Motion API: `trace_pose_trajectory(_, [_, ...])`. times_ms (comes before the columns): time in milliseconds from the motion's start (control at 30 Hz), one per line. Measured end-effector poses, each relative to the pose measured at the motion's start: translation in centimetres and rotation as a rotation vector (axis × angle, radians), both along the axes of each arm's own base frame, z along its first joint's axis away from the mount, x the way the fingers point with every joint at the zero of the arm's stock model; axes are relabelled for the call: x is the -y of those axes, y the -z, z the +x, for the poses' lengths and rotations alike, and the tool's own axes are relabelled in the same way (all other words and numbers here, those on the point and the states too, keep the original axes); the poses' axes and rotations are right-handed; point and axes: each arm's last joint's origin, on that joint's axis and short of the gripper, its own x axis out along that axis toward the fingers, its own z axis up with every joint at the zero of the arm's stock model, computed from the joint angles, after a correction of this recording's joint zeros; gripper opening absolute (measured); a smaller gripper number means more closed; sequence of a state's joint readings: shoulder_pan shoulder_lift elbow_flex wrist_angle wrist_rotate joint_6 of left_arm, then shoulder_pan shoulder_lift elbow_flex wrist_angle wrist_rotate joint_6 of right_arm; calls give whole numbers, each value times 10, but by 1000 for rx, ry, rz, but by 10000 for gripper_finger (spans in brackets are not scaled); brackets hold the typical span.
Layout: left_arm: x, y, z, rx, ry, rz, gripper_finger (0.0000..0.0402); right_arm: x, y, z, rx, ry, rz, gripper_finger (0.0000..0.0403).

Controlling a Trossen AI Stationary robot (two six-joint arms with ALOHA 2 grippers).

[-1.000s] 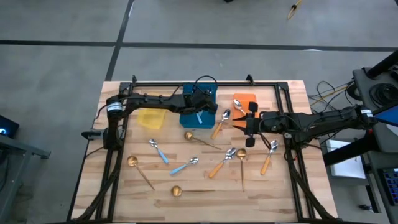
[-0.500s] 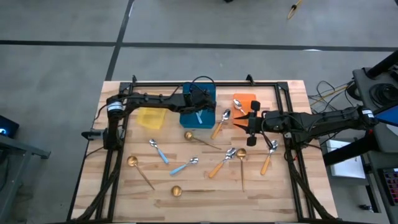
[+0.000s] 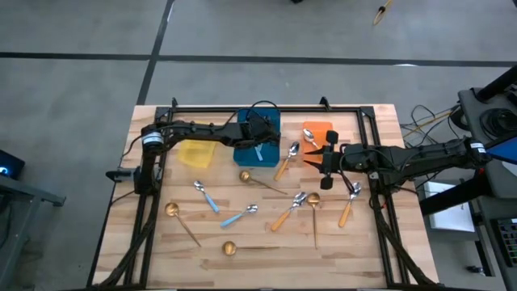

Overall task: Sort silverware by color (type)
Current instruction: Put the blue spoon into the blue bin

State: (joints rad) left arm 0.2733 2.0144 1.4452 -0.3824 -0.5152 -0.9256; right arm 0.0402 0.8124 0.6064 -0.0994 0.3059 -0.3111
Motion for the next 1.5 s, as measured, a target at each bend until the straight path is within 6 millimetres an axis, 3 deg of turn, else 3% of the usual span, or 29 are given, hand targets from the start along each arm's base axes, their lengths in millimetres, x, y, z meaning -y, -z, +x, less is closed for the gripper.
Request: trace_pose_trajectory(1500, [9, 2, -1, -52, 4, 13, 9, 1, 1, 0, -2, 13, -1, 100])
